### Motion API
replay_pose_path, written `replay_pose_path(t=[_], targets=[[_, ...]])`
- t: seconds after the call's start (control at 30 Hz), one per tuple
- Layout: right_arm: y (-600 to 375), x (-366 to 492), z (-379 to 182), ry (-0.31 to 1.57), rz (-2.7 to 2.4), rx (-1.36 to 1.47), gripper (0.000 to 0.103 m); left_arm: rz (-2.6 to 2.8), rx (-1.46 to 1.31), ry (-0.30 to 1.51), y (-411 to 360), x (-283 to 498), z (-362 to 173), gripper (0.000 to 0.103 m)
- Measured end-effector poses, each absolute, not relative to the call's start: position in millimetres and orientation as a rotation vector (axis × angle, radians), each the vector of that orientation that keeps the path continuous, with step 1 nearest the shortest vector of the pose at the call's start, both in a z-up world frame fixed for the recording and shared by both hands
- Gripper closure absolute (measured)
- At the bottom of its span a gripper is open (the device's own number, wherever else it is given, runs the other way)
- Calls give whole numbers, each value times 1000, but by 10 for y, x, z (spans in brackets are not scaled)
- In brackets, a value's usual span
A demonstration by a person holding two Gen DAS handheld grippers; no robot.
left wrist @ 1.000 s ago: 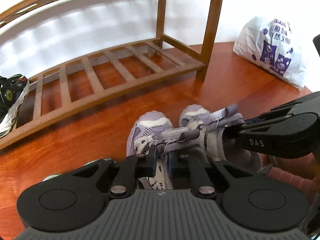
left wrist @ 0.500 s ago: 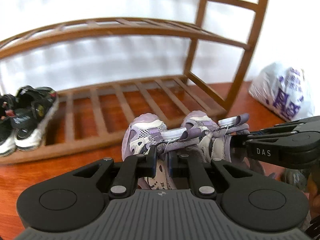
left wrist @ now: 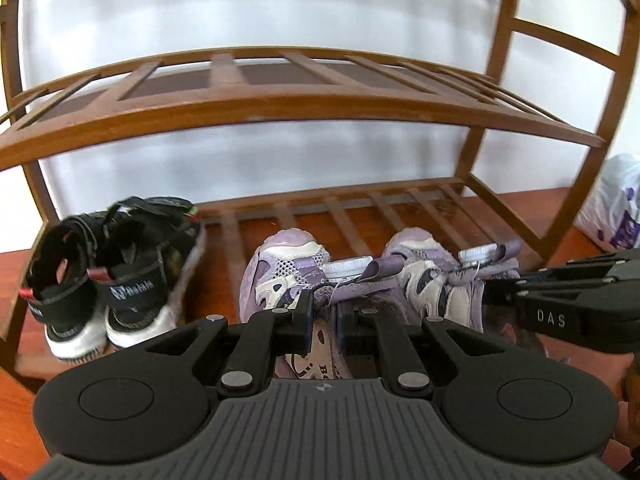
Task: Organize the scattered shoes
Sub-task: 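Carry both lavender sneakers onto the lower shelf beside the sandals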
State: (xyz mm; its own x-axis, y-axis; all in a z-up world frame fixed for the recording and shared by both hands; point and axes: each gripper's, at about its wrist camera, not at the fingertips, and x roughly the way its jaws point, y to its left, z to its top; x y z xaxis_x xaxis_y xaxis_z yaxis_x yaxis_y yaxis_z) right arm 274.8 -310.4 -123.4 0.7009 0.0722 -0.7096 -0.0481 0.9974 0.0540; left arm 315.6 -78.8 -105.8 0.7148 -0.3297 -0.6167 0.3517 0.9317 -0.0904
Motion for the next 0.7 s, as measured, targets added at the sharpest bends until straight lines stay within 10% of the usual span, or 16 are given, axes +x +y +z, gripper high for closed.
replay_pose_path(t=[0.7], targets=[[-2783, 3427, -1510, 807, 101, -8, 92, -334, 60, 692, -617, 3661, -1291, 76]])
